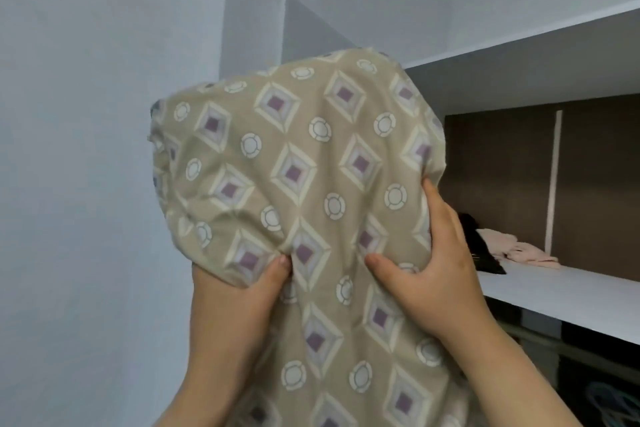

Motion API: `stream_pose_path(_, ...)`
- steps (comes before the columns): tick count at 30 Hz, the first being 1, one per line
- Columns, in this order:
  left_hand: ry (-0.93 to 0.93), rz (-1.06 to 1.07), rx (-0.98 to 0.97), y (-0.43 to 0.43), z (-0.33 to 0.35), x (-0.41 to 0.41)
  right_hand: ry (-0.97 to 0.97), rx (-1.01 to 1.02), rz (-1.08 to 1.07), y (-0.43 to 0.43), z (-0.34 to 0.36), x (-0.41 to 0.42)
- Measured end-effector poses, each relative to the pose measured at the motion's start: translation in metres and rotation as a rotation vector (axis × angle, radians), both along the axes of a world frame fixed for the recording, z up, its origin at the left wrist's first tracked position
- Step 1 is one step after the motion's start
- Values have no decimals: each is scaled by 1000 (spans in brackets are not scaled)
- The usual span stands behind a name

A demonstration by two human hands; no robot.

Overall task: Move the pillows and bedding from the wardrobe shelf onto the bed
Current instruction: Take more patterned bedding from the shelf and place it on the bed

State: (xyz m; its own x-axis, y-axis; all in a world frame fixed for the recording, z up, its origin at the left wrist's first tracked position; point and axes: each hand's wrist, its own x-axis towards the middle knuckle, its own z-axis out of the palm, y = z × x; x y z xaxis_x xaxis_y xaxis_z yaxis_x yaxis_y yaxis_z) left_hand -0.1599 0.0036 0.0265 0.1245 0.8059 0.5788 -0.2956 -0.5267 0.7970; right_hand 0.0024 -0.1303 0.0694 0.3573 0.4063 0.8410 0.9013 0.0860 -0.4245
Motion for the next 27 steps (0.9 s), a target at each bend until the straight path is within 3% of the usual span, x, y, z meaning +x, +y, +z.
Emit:
stream_pose_path(12, -13, 678, 170, 44, 17, -389, 0, 97, 667, 163, 6, -332)
stream_pose_path(21, 29, 1118, 5, 66, -40, -670, 101, -72, 1136, 282, -54, -627)
stream_pose_path(27, 84, 1131, -220, 40, -80, -792, 193, -219, 1351, 326, -91, -766)
